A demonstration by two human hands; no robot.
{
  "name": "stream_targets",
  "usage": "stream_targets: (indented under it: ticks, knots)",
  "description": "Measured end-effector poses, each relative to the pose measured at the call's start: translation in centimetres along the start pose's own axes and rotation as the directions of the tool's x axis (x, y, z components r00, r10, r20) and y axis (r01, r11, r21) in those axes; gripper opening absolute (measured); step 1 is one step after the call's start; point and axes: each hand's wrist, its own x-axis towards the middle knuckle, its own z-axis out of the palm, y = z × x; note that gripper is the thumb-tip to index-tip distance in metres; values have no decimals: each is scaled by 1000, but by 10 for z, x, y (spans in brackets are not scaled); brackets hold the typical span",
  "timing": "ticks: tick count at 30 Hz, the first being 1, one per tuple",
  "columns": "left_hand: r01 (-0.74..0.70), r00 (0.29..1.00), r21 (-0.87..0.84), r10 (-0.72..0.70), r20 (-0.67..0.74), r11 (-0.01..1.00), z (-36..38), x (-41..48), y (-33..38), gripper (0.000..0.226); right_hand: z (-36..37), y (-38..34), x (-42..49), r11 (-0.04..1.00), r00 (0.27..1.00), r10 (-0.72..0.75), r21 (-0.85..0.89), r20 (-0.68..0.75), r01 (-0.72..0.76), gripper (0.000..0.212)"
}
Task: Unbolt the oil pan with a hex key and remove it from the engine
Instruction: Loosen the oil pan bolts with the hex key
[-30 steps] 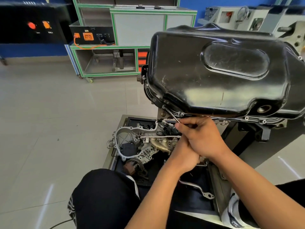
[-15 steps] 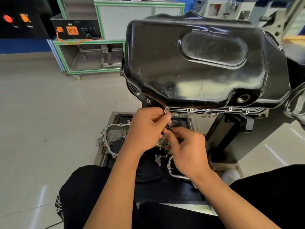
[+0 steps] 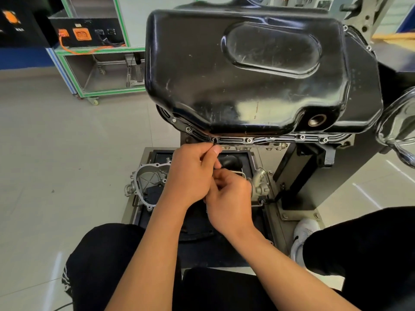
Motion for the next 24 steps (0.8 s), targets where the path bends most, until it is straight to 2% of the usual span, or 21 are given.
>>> stream_targets:
  ticks: [7, 11, 16, 21, 24]
  knots:
    - [-64, 998, 144, 64, 6, 987, -8, 2, -2, 37, 19, -7, -5, 996, 999, 29, 89, -22, -27, 43]
    - [-97, 994, 197, 84, 71, 976, -14, 7, -4, 32, 31, -8, -5, 980, 997, 62, 191, -47, -52, 42]
    - [-111, 992, 227, 93, 87, 967, -20, 13, -7, 27, 47, -9, -1, 946, 994, 97, 314, -47, -78, 38]
    - [-81, 996, 191, 75, 38, 978, -14, 9, -5, 29, 38, 0, -2, 972, 998, 46, 232, -31, -37, 35]
    - [-55, 998, 162, 50, 37, 985, -5, 5, -2, 31, 22, 6, -5, 981, 999, 37, 193, -3, -36, 42]
